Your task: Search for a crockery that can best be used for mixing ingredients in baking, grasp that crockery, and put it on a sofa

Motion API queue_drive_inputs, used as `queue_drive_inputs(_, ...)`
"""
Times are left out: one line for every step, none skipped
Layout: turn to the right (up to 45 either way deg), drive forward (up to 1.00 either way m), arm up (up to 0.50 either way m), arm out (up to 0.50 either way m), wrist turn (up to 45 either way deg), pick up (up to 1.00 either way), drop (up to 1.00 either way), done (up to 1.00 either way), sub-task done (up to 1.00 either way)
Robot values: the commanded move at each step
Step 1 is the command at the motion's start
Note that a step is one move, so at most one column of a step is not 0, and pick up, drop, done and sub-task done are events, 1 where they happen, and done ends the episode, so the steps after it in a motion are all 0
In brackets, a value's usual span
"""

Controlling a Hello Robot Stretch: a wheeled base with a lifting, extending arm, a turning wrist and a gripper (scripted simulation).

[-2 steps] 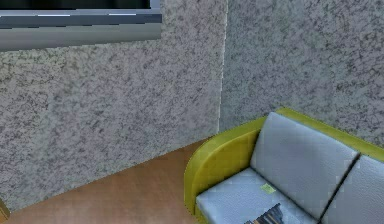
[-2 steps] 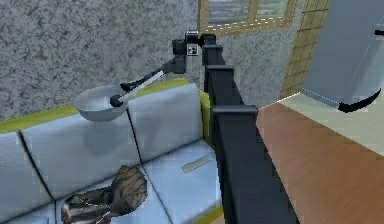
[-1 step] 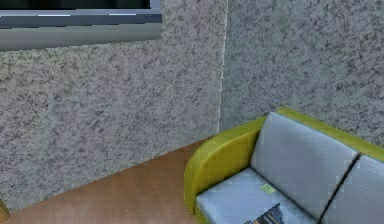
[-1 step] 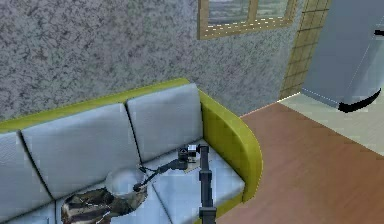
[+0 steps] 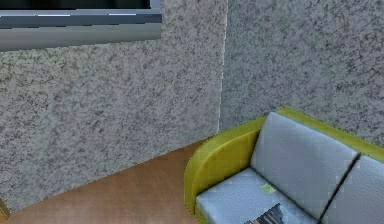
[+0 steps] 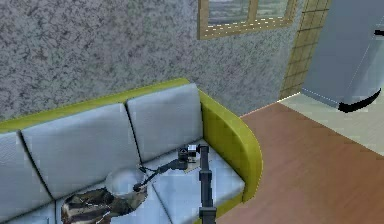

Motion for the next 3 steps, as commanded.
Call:
queue_drive_inputs(0.0,0.0,0.0,0.0,0.0,0.0,1.0,0.0,0.0)
queue_drive_inputs(0.0,0.0,0.1,0.0,0.0,0.0,0.0,0.0,0.0)
queue_drive_inputs(0.0,0.0,0.0,-0.08,0.0,0.0,0.0,0.0,0.0)
